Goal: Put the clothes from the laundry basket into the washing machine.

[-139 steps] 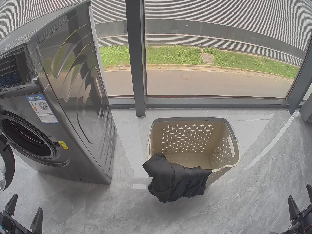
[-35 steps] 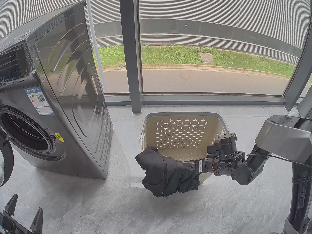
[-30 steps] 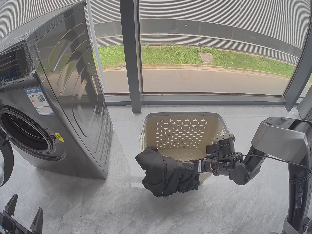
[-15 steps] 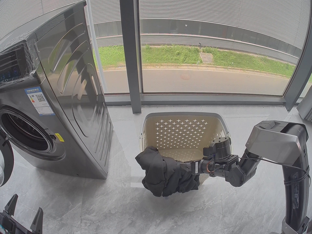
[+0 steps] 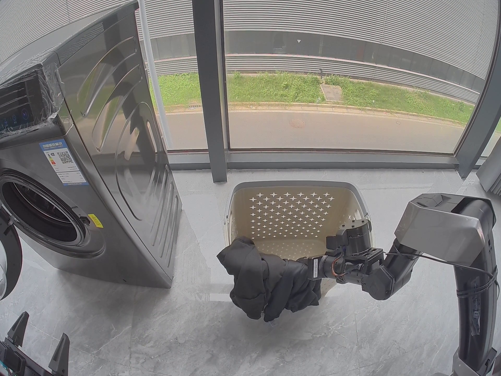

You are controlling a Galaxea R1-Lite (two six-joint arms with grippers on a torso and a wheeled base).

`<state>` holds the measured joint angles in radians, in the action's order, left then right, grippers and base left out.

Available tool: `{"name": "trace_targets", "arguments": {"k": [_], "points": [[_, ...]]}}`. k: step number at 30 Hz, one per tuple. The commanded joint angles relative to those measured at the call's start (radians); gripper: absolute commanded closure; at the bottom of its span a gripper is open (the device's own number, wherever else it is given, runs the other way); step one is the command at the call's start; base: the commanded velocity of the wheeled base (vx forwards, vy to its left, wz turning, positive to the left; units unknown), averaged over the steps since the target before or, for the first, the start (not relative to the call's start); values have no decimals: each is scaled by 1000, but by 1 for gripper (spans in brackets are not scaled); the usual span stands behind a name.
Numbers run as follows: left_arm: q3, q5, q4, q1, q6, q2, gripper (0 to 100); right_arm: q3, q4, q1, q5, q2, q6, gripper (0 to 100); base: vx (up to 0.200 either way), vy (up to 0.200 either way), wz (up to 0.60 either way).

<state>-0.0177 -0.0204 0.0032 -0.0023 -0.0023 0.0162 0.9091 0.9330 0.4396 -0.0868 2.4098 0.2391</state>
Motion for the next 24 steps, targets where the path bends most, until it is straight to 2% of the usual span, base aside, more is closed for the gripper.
{"name": "trace_targets", "arguments": {"k": [1, 8, 13, 14, 19, 24], "points": [[18, 0, 0, 1, -1, -16, 0, -4, 3, 2, 1, -26, 0, 100, 0, 0, 0], [18, -1, 0, -1, 1, -16, 0, -13, -5, -2, 1, -110, 9, 100, 0, 0, 0], [18, -1, 0, -1, 1, -16, 0, -98, 0, -13, 2, -120, 5, 100, 0, 0, 0], [18, -1, 1, 1, 1, -16, 0, -110, 4, -12, 2, -115, 6, 0, 0, 0, 0], [18, -1, 0, 1, 1, -16, 0, -127, 72, -10, 2, -93, 9, 0, 0, 0, 0], [18, -1, 1, -1, -1, -16, 0, -141, 75, -1, 2, -83, 2, 0, 0, 0, 0]]}}
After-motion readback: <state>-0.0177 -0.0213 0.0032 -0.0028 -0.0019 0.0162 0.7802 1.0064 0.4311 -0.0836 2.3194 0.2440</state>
